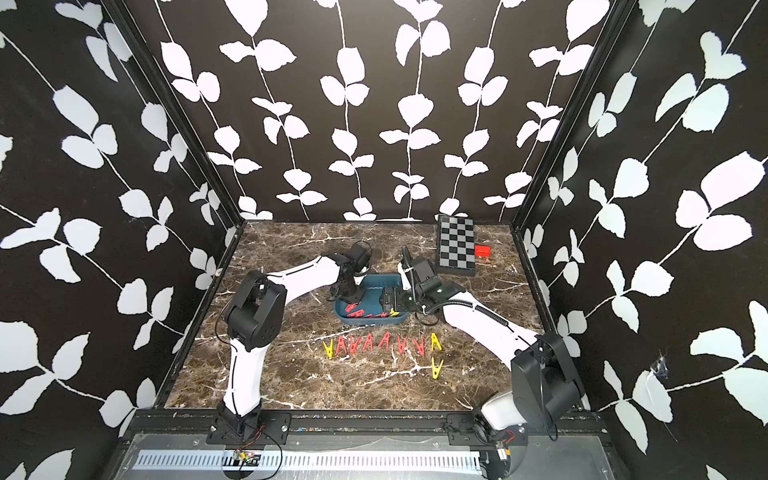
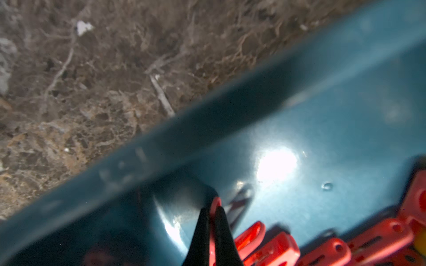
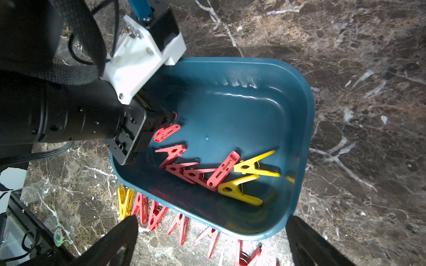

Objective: Take the clothespins out of the storage box
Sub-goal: Pick up the clothespin from the storage box.

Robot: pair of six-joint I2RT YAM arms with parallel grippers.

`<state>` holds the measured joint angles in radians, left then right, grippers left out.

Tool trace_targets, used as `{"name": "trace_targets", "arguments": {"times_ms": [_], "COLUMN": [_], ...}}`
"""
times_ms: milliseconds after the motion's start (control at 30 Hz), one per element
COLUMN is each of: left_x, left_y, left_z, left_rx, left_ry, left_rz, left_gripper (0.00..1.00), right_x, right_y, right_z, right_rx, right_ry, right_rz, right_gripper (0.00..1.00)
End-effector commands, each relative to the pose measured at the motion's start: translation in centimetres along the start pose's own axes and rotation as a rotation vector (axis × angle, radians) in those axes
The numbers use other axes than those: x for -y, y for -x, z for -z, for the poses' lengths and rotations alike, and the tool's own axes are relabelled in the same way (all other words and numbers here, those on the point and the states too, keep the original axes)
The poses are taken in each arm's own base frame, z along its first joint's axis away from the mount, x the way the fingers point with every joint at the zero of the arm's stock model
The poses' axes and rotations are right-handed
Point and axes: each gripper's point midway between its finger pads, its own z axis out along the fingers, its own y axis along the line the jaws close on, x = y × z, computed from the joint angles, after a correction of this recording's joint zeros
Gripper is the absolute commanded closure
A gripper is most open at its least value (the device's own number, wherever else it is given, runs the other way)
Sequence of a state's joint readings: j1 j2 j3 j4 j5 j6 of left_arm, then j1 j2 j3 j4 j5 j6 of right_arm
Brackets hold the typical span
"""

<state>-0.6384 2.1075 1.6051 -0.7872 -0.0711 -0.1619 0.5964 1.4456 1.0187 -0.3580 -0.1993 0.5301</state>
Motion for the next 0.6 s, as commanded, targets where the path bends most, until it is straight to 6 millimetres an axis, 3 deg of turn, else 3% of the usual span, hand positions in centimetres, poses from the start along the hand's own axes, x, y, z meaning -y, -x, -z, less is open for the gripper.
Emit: {"name": "trace_targets", "arguments": {"times_ms": [0,267,567], "left_x": [-0.4,-0.4,-0.2], "left_y": [1.6,1.1,-2.3], "left_z": [4.1,7.6,9.7], "left_rx": [0.08,0.131,0.157], "left_ry": [0.011,-0.025,-0.09], "left_rz": [0.032,0.169,0.398], "left_gripper": [0.95,0.95,0.94], "right_x": [-1.2,-1.8,-2.3], "right_y": [1.7,1.8,1.3], "right_z": [0.4,0.4,0.5], "right_rx": [0.044,0.046,0.035], "right_ry": [0.044,0.077,0.109], "right_rz": [0.009,0.015,0.03], "right_gripper": [0.01,0.01,0.01]}}
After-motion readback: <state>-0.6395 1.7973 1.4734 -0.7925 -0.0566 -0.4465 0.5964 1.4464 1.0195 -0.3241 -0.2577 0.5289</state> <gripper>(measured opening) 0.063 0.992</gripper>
